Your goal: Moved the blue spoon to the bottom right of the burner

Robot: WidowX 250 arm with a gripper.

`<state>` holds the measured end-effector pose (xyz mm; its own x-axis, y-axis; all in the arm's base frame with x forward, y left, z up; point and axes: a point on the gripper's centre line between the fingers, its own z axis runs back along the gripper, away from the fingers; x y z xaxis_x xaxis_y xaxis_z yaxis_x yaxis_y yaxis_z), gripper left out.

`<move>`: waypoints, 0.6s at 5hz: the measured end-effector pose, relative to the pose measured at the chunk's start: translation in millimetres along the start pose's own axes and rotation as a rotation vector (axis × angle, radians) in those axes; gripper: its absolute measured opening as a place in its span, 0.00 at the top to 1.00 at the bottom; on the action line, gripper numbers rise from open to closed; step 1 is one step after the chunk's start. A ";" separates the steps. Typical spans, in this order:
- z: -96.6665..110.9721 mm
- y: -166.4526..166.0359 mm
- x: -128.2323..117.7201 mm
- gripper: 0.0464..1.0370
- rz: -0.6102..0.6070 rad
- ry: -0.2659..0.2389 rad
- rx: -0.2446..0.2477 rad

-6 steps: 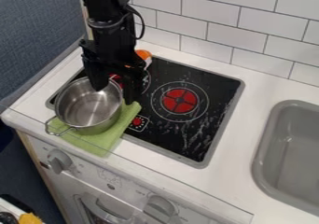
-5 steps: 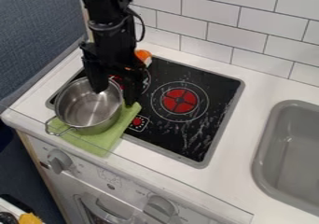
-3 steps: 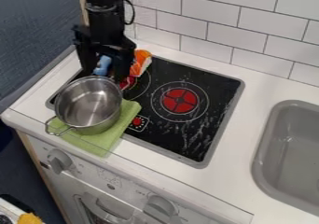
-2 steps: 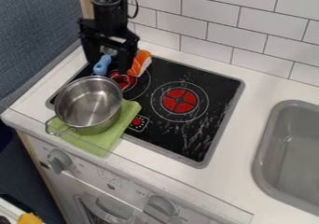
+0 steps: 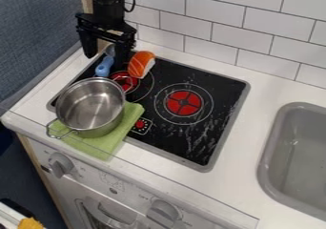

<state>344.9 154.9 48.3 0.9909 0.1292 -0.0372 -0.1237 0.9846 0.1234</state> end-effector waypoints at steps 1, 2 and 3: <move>-8.5 5.0 5.5 0.04 0.010 0.012 0.000; -25.0 6.3 6.8 0.04 0.016 0.053 -0.010; -34.9 6.9 7.0 0.09 0.020 0.084 -0.013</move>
<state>349.2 166.7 14.3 0.9804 0.1576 -0.1181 -0.1446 0.9832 0.1117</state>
